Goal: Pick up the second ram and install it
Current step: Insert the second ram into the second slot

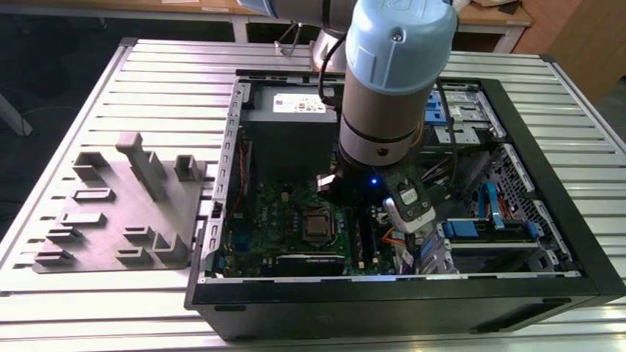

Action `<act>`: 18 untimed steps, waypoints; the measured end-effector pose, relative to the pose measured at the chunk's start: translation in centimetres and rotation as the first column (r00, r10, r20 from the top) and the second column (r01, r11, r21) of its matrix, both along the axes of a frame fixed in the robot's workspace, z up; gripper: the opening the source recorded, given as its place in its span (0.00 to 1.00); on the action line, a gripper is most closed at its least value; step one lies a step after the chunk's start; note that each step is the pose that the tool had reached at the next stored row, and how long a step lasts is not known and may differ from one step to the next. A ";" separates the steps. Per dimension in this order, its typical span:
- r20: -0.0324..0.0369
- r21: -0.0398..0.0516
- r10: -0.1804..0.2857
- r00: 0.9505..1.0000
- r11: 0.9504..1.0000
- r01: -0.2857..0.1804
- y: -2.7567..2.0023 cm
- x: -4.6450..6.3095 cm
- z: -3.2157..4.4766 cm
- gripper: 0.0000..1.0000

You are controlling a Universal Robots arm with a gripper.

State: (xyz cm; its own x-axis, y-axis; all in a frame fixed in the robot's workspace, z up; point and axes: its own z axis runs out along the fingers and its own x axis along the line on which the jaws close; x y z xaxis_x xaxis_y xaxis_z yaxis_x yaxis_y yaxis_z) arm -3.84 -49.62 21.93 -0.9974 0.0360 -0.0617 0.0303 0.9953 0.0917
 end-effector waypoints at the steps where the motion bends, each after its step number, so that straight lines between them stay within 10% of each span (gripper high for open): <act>1: 0.000 0.001 0.000 1.000 1.000 0.000 0.00 0.0 0.00 0.08; 18: 0.000 0.005 0.000 1.000 1.000 0.000 -0.02 0.0 -0.56 0.08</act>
